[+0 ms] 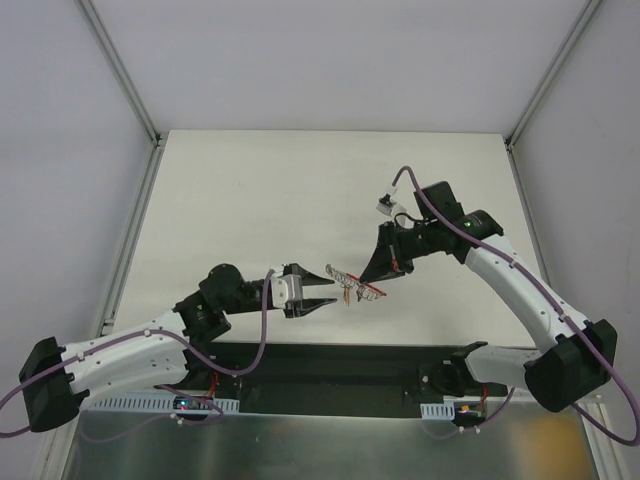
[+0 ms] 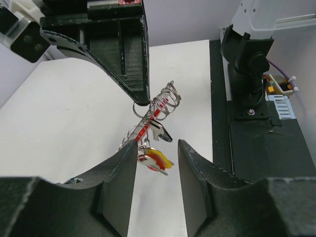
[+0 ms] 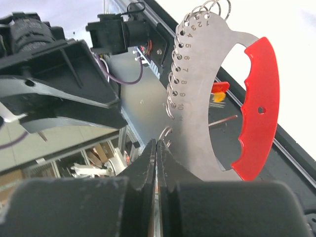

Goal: Remove the keys from the keyring
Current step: Adjust the key on the keyring.

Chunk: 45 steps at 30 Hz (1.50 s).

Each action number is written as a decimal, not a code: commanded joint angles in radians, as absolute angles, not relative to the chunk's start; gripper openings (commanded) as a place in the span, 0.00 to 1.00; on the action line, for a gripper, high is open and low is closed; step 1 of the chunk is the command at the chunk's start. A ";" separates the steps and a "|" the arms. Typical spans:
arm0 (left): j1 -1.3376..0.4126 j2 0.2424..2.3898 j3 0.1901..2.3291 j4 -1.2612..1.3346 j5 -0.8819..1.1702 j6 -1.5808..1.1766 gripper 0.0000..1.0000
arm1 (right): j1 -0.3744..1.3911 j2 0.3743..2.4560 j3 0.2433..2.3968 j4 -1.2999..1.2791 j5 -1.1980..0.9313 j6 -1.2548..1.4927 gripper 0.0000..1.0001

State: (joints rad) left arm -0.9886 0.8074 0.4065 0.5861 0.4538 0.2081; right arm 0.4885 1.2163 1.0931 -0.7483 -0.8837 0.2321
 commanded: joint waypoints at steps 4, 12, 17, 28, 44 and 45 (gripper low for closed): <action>-0.982 0.790 0.594 0.322 0.520 0.259 0.39 | 0.518 1.235 1.253 -0.874 -1.035 -0.012 0.01; -0.780 0.890 0.730 0.336 0.807 -0.086 0.39 | 0.637 1.246 1.330 -0.911 -1.012 -0.183 0.01; -0.729 0.900 0.762 0.315 0.975 -0.136 0.42 | 0.675 1.241 1.351 -0.882 -1.028 -0.210 0.01; -0.730 1.012 0.816 0.351 1.169 -0.250 0.40 | 0.690 1.226 1.361 -0.864 -1.051 -0.270 0.01; -0.767 1.155 0.888 0.377 1.180 -0.291 0.34 | 0.696 1.249 1.371 -0.850 -1.068 -0.284 0.01; -0.769 1.157 0.885 0.377 1.177 -0.290 0.34 | 0.698 1.249 1.370 -0.851 -1.068 -0.282 0.01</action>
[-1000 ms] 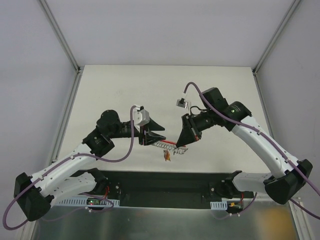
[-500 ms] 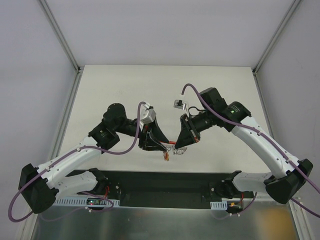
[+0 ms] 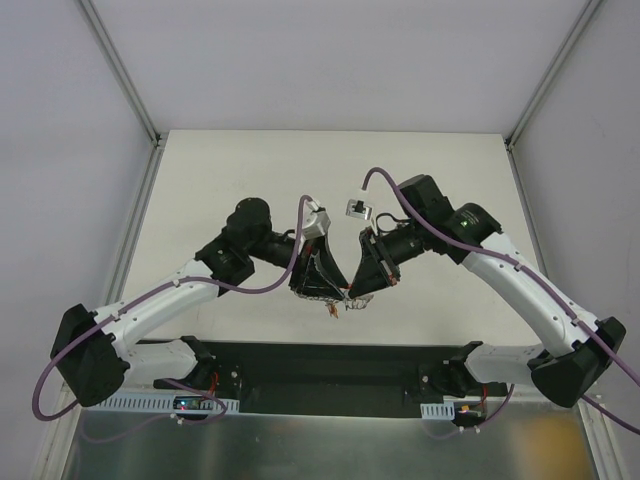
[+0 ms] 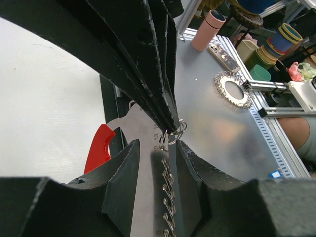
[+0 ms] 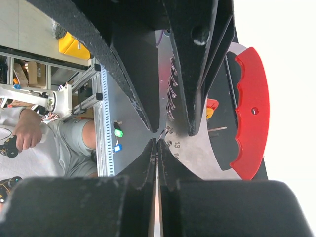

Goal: Remove the keys from the keyring
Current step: Adjust the key on the keyring.

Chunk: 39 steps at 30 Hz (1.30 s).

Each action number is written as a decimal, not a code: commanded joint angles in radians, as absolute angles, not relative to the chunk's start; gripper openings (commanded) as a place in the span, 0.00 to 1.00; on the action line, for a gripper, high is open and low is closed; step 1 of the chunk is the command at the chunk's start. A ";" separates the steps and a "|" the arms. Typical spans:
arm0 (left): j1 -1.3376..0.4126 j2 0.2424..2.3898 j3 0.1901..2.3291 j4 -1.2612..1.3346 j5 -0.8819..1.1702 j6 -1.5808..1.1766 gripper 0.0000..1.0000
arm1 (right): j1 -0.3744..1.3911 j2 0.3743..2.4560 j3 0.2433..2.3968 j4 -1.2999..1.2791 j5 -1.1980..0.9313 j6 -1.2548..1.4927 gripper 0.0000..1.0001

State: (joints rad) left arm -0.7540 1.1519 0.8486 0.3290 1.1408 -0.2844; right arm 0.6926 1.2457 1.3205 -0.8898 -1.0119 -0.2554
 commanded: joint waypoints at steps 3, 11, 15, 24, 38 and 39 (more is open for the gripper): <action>-0.779 1.160 0.888 0.377 1.186 -0.287 0.34 | 0.696 1.250 1.364 -0.850 -1.068 -0.282 0.01; -0.785 1.172 0.893 0.377 1.198 -0.284 0.23 | 0.698 1.250 1.358 -0.844 -1.071 -0.279 0.01; -0.787 1.178 0.900 0.377 1.190 -0.284 0.10 | 0.698 1.250 1.353 -0.842 -1.077 -0.279 0.01; -0.776 1.147 0.835 0.495 0.990 -0.366 0.00 | 0.693 1.206 1.348 -0.679 -0.905 -0.157 0.27; -0.707 1.132 0.727 0.813 0.876 -0.656 0.00 | 0.689 0.692 0.872 -0.056 -0.394 -0.107 0.57; -0.703 1.129 0.727 0.830 0.871 -0.670 0.00 | 0.689 0.661 0.836 -0.005 -0.385 -0.112 0.56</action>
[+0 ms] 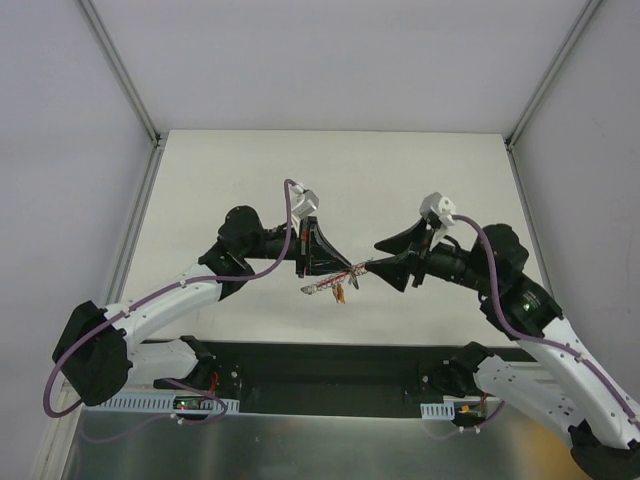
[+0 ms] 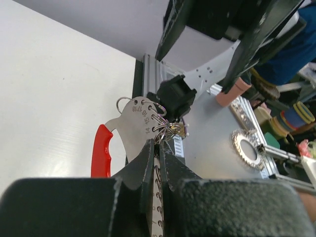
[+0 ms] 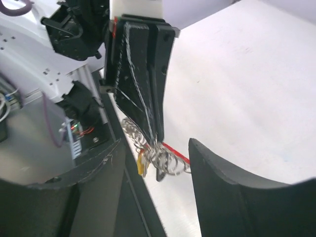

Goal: Remove the keys from the keyring
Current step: Adjust the key on the keyring.

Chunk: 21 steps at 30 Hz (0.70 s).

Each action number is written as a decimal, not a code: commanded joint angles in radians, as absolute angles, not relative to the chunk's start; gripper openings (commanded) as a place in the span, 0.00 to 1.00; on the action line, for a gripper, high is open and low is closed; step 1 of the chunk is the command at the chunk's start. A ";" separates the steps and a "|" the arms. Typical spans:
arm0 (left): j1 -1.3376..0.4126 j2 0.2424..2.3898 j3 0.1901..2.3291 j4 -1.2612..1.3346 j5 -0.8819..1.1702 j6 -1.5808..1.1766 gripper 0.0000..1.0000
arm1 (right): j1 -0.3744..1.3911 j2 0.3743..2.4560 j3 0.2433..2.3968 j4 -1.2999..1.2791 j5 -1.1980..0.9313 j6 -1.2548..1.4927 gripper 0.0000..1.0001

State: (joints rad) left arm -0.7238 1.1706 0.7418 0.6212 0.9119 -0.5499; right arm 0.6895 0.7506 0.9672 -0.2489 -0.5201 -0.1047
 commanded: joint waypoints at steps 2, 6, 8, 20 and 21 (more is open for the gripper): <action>-0.698 1.123 0.732 0.838 0.844 -0.689 0.00 | 0.693 0.599 0.757 0.047 -0.359 -0.112 0.52; -0.692 1.108 0.730 0.873 0.815 -0.718 0.00 | 0.703 0.560 0.689 0.109 -0.373 -0.115 0.51; -0.692 1.106 0.733 0.883 0.811 -0.729 0.00 | 0.710 0.561 0.673 0.115 -0.403 -0.117 0.51; -0.689 1.075 0.719 0.893 0.756 -0.755 0.00 | 0.811 0.632 0.663 0.195 -0.402 -0.132 0.54; -0.689 1.071 0.716 0.896 0.752 -0.755 0.00 | 0.831 0.640 0.666 0.198 -0.399 -0.136 0.54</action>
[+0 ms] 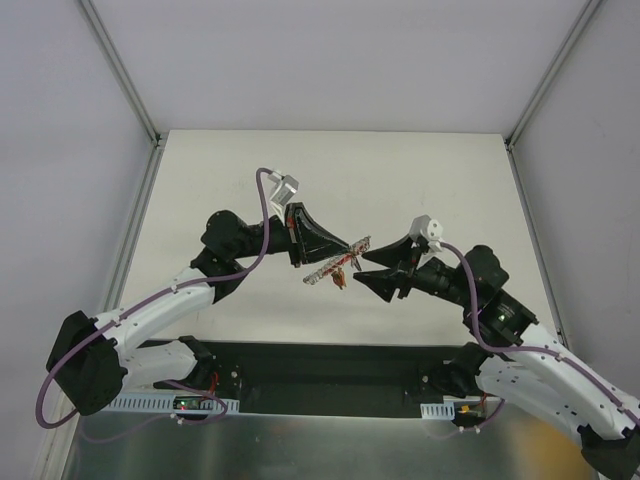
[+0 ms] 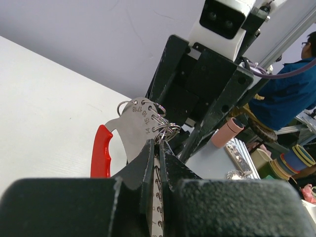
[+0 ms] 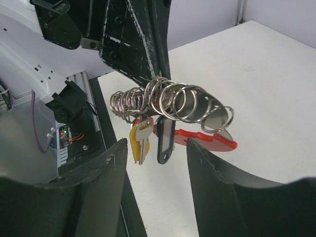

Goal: Remove the keys from the keyring
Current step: Adjust the key on the keyring.

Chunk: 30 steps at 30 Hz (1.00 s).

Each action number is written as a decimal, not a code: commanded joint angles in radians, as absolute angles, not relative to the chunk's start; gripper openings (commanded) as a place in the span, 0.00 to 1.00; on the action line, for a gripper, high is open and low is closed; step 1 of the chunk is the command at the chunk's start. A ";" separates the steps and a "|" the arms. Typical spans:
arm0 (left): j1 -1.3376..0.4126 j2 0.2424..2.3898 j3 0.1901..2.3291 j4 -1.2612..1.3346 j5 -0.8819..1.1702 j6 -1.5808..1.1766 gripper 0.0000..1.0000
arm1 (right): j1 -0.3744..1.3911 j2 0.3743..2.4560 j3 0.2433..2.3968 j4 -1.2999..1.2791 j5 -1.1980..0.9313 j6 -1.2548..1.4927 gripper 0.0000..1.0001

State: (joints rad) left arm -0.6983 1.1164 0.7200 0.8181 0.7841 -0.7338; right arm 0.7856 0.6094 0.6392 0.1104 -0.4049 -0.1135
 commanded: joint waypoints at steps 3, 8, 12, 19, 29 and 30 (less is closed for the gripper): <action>-0.689 1.069 0.707 0.899 0.736 -0.756 0.00 | 0.860 0.672 0.684 0.190 -0.313 -0.152 0.54; -0.687 1.066 0.687 0.919 0.723 -0.772 0.00 | 0.873 0.709 0.706 0.190 -0.242 -0.175 0.53; -0.683 1.069 0.666 0.951 0.703 -0.798 0.00 | 0.884 0.759 0.735 0.190 -0.249 -0.179 0.46; -0.655 1.077 0.598 1.051 0.666 -0.887 0.00 | 0.902 0.781 0.749 0.150 -0.230 -0.187 0.01; -0.632 1.167 0.560 1.299 0.703 -1.026 0.00 | 0.920 0.842 0.810 0.040 -0.264 -0.120 0.30; -0.630 1.166 0.558 1.295 0.701 -1.019 0.00 | 0.920 0.833 0.824 0.023 -0.273 -0.117 0.32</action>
State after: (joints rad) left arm -0.6456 1.1610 0.5434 1.1267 0.6960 -0.9680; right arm 0.9108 0.8429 0.7326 0.0822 -0.2474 -0.1547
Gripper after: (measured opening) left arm 0.020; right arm 0.259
